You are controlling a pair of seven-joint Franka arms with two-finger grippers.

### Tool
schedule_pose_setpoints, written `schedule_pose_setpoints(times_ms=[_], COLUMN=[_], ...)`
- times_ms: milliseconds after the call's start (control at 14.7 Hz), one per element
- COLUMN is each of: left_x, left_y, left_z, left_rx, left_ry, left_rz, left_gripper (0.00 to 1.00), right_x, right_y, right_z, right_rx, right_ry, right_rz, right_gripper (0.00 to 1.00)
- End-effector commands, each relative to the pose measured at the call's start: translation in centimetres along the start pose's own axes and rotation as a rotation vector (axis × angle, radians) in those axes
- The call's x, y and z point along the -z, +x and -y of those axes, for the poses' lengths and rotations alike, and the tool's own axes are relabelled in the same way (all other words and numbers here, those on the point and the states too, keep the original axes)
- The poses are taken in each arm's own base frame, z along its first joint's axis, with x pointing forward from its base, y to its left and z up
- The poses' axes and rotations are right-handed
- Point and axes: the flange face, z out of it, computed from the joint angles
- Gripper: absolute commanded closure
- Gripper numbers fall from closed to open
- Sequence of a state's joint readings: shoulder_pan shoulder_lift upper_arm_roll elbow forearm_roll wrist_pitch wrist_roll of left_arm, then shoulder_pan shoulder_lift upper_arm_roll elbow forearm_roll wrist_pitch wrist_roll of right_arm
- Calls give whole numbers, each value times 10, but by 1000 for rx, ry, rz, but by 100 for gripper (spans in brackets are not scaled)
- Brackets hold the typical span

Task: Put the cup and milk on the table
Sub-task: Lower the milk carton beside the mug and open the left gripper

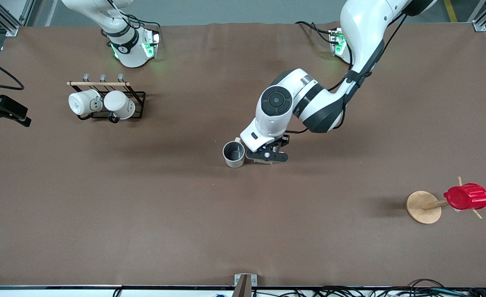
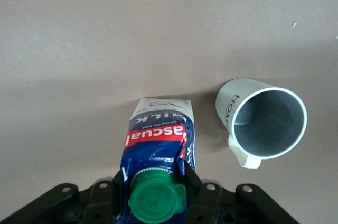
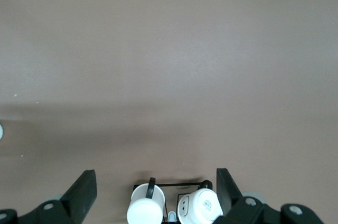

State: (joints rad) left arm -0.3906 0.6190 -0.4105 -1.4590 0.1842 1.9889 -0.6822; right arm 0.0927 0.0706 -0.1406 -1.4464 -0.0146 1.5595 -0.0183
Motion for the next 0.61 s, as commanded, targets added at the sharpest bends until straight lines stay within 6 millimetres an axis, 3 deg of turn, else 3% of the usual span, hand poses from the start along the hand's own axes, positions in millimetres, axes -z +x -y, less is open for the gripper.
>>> schedule_pose_setpoints(times_ms=[0, 543], left_x=[3, -8], left_y=[2, 5], left_z=[-15, -14], left_rx=[0, 16], left_ry=[7, 13], left_rz=[-8, 2], left_gripper=[100, 94], right_x=[-1, -3], right_y=[0, -1], right_z=[2, 3], right_rx=[12, 18], right_ry=[21, 14], right_rz=[28, 40], right_gripper=[0, 0])
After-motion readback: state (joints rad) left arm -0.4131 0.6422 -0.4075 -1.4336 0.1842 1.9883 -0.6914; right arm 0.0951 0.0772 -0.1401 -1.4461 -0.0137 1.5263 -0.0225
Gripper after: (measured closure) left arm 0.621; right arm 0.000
